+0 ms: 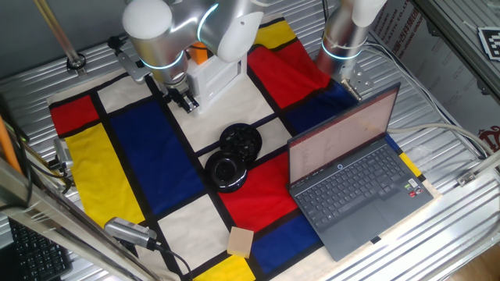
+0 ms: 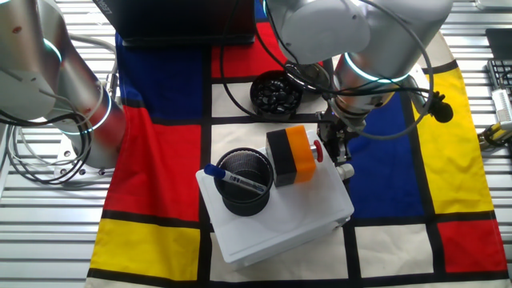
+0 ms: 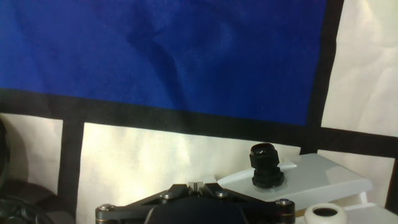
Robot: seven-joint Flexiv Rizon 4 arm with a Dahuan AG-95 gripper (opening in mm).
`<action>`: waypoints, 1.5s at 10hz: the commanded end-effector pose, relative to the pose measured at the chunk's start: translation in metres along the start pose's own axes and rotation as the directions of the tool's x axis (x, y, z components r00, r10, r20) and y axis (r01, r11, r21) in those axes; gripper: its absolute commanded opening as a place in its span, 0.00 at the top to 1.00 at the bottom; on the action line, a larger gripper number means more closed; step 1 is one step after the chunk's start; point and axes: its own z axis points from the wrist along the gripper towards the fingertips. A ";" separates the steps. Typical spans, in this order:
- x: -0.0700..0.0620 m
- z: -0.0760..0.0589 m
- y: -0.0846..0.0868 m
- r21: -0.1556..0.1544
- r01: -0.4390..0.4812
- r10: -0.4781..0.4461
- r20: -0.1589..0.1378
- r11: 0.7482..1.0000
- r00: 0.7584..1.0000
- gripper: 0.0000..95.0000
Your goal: Use the gripper to push and close the drawer
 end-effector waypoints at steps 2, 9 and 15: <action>0.000 0.001 0.000 0.000 0.001 -0.001 -0.011 1.000 1.000 1.00; 0.005 0.004 0.001 0.003 0.004 -0.004 -0.019 1.000 1.000 1.00; 0.009 0.006 0.002 0.007 0.009 -0.009 -0.041 1.000 0.999 1.00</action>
